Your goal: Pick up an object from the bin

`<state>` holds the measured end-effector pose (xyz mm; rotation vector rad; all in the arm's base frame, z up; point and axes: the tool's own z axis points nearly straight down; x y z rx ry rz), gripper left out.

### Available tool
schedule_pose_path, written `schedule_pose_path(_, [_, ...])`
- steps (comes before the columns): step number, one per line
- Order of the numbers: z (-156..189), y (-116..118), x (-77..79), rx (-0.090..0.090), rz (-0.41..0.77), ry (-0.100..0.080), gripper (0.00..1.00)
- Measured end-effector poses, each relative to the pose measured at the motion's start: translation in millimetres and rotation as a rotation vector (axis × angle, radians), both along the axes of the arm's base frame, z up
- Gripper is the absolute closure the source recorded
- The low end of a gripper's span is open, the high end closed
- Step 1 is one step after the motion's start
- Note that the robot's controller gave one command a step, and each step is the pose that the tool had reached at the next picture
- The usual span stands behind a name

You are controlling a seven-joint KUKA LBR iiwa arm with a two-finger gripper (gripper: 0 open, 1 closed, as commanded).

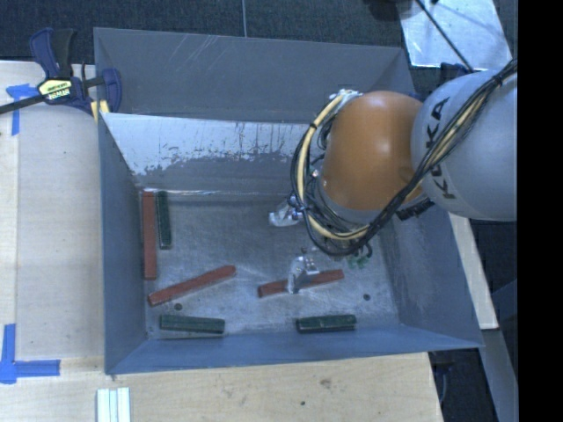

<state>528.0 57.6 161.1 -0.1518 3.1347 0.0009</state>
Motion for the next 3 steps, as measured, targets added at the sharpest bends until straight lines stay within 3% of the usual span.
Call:
schedule_pose_path(1, [-83.1, -6.3, 5.8, 0.003, 0.060, -0.026, 1.00])
schedule_pose_path(2, [-83.1, -6.3, 5.8, 0.003, 0.060, -0.026, 1.00])
schedule_pose_path(3, [52.2, -23.8, 9.7, -0.001, 0.082, 0.000, 1.00])
